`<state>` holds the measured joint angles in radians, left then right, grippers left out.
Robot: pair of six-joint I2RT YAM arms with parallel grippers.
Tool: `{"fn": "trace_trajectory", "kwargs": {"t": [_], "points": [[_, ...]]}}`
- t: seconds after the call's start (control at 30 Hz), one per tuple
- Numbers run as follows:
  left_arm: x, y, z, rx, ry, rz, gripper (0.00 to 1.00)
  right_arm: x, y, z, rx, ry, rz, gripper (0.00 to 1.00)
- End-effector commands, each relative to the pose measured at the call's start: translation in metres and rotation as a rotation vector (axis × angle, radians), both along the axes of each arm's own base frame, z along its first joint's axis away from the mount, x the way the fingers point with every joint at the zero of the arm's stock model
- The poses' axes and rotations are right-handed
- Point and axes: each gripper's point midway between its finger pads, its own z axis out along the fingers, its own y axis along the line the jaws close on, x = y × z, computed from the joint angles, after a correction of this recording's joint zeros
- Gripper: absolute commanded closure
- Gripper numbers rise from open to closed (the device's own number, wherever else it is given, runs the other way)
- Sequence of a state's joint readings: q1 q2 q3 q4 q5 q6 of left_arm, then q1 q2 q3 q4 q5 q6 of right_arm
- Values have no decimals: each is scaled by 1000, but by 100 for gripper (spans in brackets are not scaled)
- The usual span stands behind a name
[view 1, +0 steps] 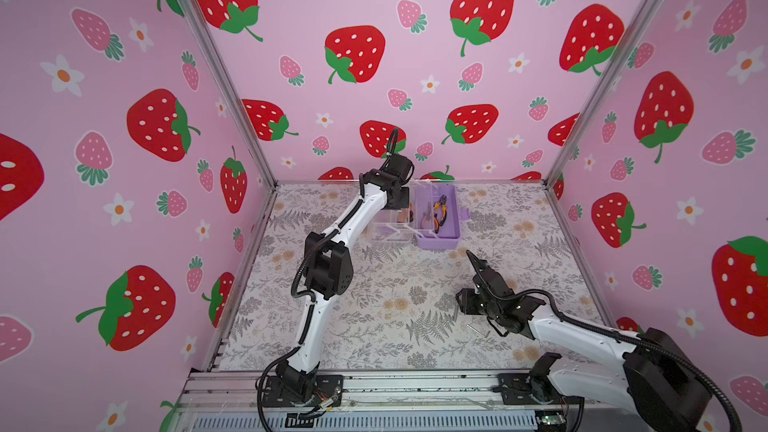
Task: Pack the tool kit
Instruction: 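Lower the hex key into the box and open the left gripper, then grasp the silver bolt with the right gripper while the left withdraws from the box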
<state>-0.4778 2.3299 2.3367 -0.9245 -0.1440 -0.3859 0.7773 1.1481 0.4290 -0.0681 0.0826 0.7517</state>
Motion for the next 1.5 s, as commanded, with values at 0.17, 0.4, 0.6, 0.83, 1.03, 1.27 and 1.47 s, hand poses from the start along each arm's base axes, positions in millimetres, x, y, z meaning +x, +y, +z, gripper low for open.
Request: {"fn": "trace_trajectory", "kwargs": {"t": [0.17,0.4,0.6,0.83,1.03,1.27,1.47], "points": [[-1,-4,-7,6,25,-26,65,-1,-6,8,6,-11,-38,49],[-11,-13,26,-53,-25,-54,63,-4,-9,9,-23,1,-55,49],[-37,-18,85,-79,-133,-89,61,-12,-6,7,-36,7,-63,43],[-88,-15,141,-124,-259,-120,58,-19,0,8,-35,10,-62,40],[-140,-20,146,-131,-309,-146,57,-26,1,6,-50,14,-61,39],[-185,-3,106,-181,-241,-128,57,-33,5,-2,-67,30,-50,39],[-205,12,77,-155,-175,-114,56,-30,17,0,-78,14,-32,43]]}}
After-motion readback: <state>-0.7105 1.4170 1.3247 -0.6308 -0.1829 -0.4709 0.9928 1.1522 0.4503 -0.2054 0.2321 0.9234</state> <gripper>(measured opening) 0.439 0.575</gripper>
